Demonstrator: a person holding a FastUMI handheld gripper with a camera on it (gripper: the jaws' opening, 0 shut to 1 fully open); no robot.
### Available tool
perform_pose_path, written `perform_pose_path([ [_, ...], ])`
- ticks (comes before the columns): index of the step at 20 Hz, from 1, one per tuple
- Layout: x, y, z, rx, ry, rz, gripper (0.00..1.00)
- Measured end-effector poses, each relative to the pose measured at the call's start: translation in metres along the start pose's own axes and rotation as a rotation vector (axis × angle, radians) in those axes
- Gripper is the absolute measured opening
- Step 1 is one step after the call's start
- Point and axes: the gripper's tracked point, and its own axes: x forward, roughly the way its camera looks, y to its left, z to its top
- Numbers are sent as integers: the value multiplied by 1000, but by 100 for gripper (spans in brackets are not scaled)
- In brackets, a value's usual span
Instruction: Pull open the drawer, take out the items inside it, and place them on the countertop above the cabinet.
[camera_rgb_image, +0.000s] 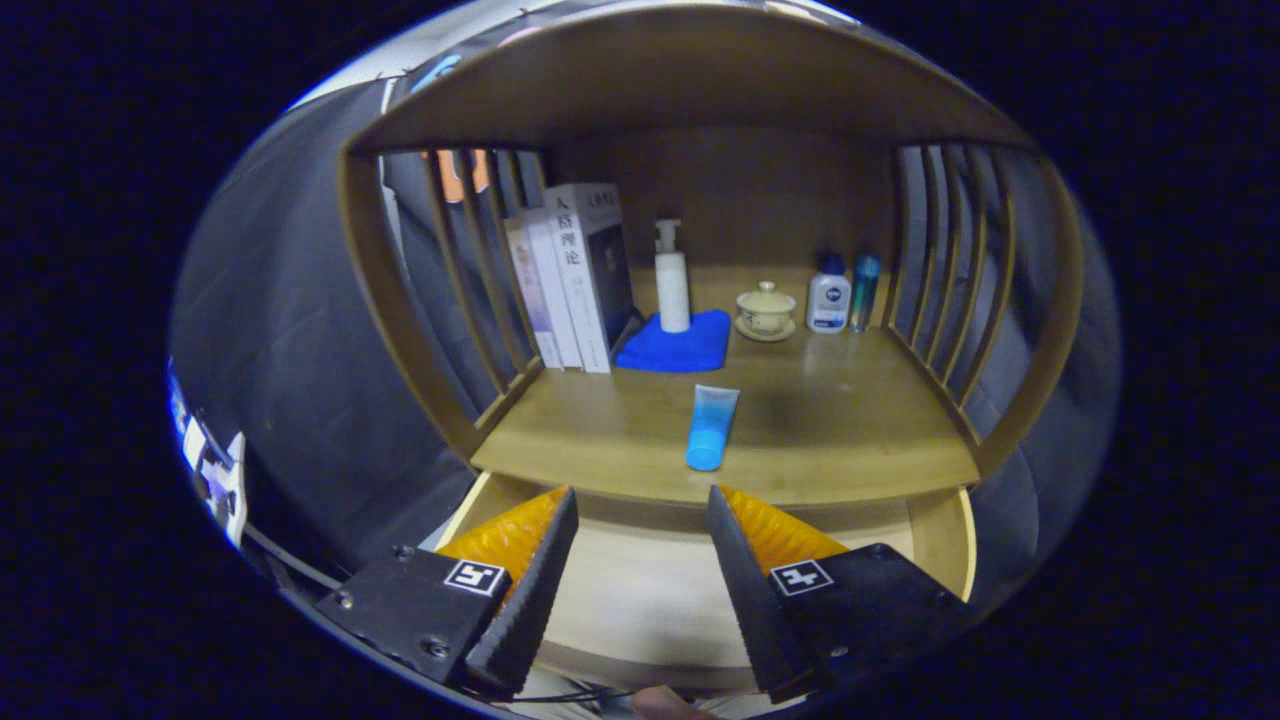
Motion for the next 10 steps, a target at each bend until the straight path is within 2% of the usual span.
perform_pose_path([
  [5,-50,18,-29,-29,-180,20,83],
  [8,-67,18,-59,-19,-268,27,100],
  [10,-78,8,-82,-30,-319,-12,100],
])
